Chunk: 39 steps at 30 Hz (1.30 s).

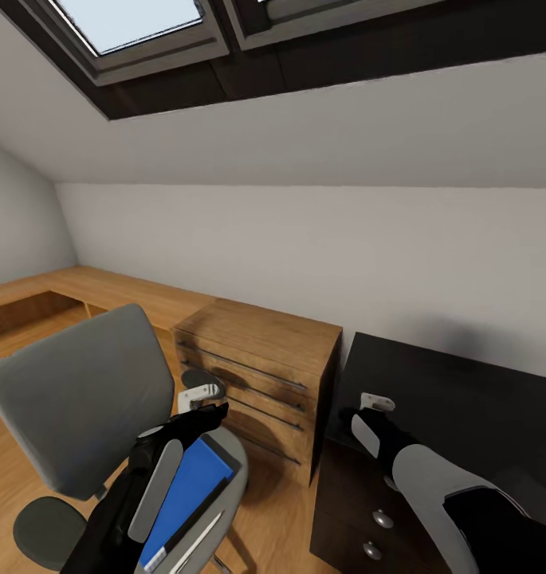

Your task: In the bedroom, organize the workspace by keeping the computer under the desk, ensuring the monitor is on the desk, placing the keyboard on the desk next to the monitor, placing the mouse on the desk next to the keyboard, moving the folder from the swivel chair onto the desk next to the mouse, stacking the notebook on top of the folder with the pen on top of the notebook, and positioning the swivel chair next to the desk.

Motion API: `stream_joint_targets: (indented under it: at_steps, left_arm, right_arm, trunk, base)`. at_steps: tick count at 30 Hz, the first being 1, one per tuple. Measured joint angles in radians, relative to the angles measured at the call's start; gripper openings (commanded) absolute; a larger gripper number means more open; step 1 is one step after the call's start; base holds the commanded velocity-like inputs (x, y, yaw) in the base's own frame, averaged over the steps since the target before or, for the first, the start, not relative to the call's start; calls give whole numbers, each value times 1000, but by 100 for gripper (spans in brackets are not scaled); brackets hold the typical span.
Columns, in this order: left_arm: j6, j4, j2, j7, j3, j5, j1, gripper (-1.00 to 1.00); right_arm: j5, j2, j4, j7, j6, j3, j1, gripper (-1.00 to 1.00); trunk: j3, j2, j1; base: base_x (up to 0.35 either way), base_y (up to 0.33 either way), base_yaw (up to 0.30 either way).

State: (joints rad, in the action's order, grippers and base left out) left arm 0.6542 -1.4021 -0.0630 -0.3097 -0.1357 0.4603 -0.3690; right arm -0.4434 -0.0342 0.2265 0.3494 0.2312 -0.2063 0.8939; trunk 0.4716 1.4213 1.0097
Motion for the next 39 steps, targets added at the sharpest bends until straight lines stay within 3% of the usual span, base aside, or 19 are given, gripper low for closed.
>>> stream_joint_targets:
  at_steps: [7,12,23,27,37,38,39]
  left_arm:
    - [0,0,0,0,0,0,0,100]
    - [0,0,0,0,0,-1,0,100]
    - [0,0,0,0,0,-1,0,100]
    - [0,0,0,0,-4,-2,0,100]
    - [0,0,0,0,-6,-1,0,100]
    - [0,0,0,0,-6,-1,0,100]
    - [0,0,0,0,-6,-1,0,100]
  right_arm:
    - [0,0,0,0,0,0,0,100]
    - [0,0,0,0,1,0,0,100]
    - [0,0,0,1,2,0,0,100]
    - [3,0,7,0,-2,-2,1,100]
    - [3,0,7,0,-3,-2,1,100]
    - [3,0,7,0,-3,-2,1,-100]
    - [2,0,7,1,-3,-2,1,-100]
  trunk:
    - [0,0,0]
    - [16,35,19]
    - [16,35,19]
    - [28,63,34]
    - [28,63,34]
    - [28,63,34]
    - [28,63,34]
  base:
    - [0,0,0]
    - [0,0,0]
    - [0,0,0]
    - [0,0,0]
    - [0,0,0]
    - [0,0,0]
    - [0,0,0]
